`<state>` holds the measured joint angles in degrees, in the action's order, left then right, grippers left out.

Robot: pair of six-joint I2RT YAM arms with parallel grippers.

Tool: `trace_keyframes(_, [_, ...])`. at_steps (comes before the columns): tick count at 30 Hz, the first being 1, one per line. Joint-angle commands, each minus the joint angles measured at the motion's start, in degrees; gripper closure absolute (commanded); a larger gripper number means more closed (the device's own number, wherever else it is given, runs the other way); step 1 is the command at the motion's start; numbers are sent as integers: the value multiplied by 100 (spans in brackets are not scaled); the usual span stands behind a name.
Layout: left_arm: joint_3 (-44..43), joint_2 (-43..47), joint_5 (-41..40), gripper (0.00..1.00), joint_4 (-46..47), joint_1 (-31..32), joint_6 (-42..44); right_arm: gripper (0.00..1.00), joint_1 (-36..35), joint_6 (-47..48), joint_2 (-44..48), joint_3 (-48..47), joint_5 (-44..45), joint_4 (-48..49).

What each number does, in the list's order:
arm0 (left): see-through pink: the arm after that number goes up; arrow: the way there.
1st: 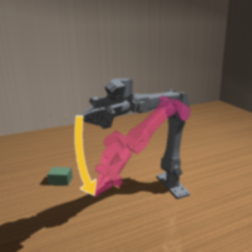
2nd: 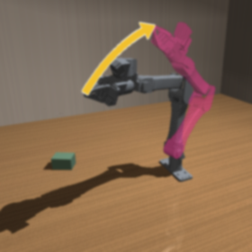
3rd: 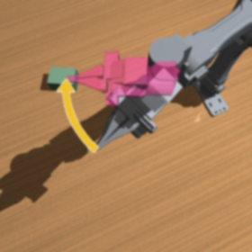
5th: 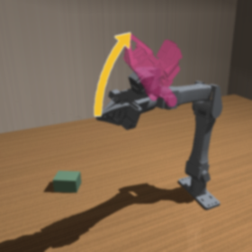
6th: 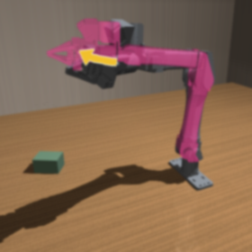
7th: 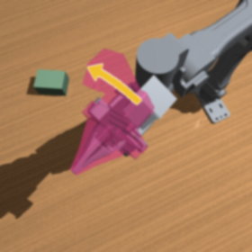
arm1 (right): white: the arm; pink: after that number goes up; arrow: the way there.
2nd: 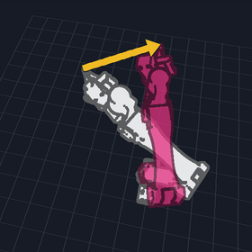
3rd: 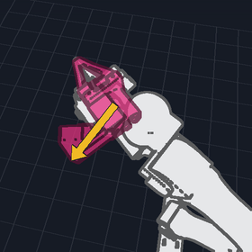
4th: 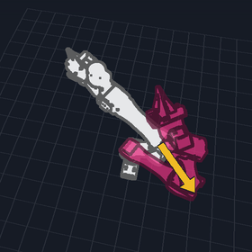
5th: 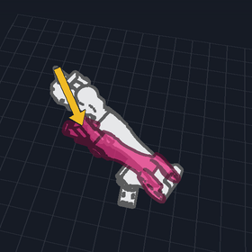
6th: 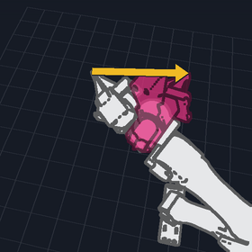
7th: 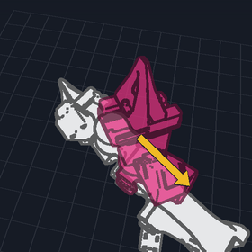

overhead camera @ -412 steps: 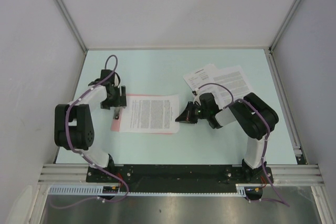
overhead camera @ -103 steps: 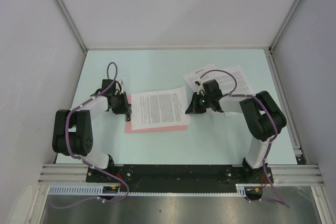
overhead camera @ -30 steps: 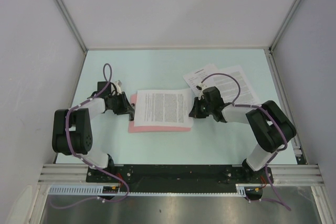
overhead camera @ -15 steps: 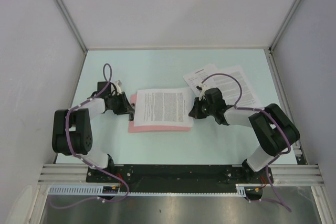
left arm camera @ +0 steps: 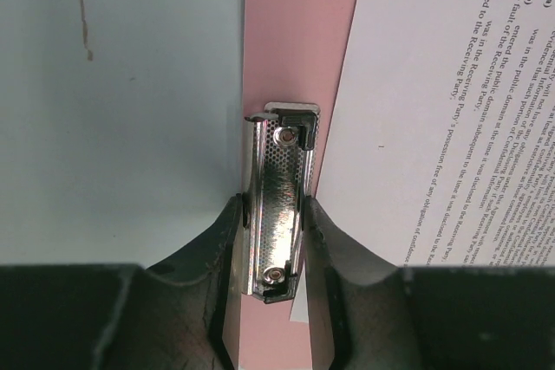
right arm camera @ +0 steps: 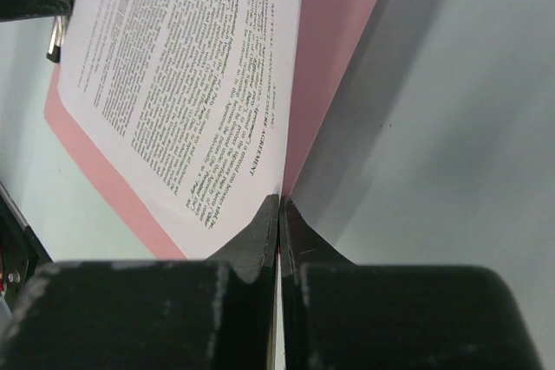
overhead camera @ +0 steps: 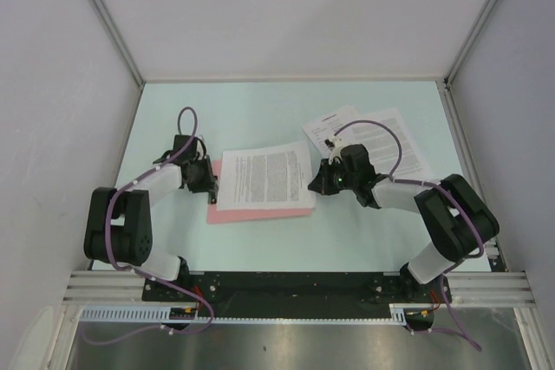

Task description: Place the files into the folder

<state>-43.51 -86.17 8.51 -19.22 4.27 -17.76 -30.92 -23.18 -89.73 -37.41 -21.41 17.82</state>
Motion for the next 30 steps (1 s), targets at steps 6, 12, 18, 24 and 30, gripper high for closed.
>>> trace_keyframes(6, [-70,57,1,100,-205,566,-764,100,42,-433,-756,-452,-1568,494])
trace_keyframes(12, [-35,13,10,100,-143,654,-773,73,270,-1231,-835,-452,-1613,722])
trace_keyframes(18, [18,30,19,100,-117,715,-773,63,385,-1707,-1002,-452,-1884,1109])
trace_keyframes(24, [35,21,-43,100,-134,724,-747,66,376,-1454,-520,-565,-1498,391])
trace_keyframes(30, [53,-49,10,100,-46,733,-773,66,279,-1408,-272,-732,-1453,72])
